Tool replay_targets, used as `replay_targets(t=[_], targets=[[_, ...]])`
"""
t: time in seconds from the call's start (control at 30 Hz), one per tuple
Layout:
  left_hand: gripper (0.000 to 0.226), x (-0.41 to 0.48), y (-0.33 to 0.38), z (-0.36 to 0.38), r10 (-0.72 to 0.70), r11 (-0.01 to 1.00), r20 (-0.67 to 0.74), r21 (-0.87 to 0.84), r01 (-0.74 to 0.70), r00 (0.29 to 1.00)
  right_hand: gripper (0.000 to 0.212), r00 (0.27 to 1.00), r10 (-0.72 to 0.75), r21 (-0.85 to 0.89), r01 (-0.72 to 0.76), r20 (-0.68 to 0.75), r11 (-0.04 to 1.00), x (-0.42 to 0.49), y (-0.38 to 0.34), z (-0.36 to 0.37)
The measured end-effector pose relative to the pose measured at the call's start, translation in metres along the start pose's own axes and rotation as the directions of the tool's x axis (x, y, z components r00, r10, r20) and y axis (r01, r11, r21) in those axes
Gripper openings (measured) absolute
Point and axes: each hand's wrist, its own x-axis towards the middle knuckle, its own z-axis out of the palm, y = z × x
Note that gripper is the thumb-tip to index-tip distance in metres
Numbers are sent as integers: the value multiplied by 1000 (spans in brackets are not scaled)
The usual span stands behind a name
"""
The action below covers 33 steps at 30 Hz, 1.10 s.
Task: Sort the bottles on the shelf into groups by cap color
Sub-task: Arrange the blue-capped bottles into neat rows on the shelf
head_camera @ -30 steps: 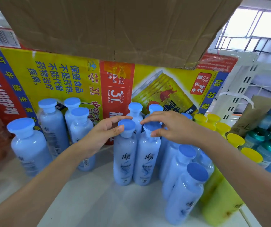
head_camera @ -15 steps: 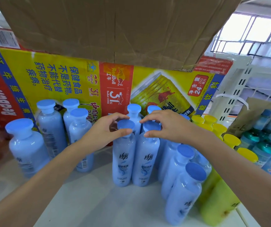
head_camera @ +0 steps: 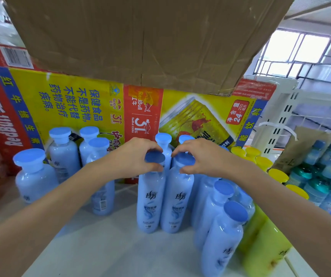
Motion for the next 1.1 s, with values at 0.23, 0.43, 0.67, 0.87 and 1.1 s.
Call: replay_targets(t=[0.23, 0.43, 0.67, 0.87, 1.1], targets=[[46, 2, -1, 0, -22, 999, -10, -24, 22, 1000, 39, 999, 37, 25, -37, -32, 999, -6, 3, -5], [47, 13, 3, -1, -5, 1000, -11, -31, 4, 1000, 40, 993, 54, -30, -57, -102, 998, -4, 10, -14], [49, 28, -1, 9, -25, 998, -12, -56, 24, 1000, 40, 993, 74, -47, -79, -96, 996, 11, 22, -13], [48, 36, -5, 15, -2, 998, -16, -67, 1, 1000, 38, 995, 78, 3, -78, -69, 997, 14, 28, -4], [45, 27, -20, 34, -4, 934, -87, -355, -27, 996, 33, 991, 90, 127, -78, -94, 989, 11, 35, 8]])
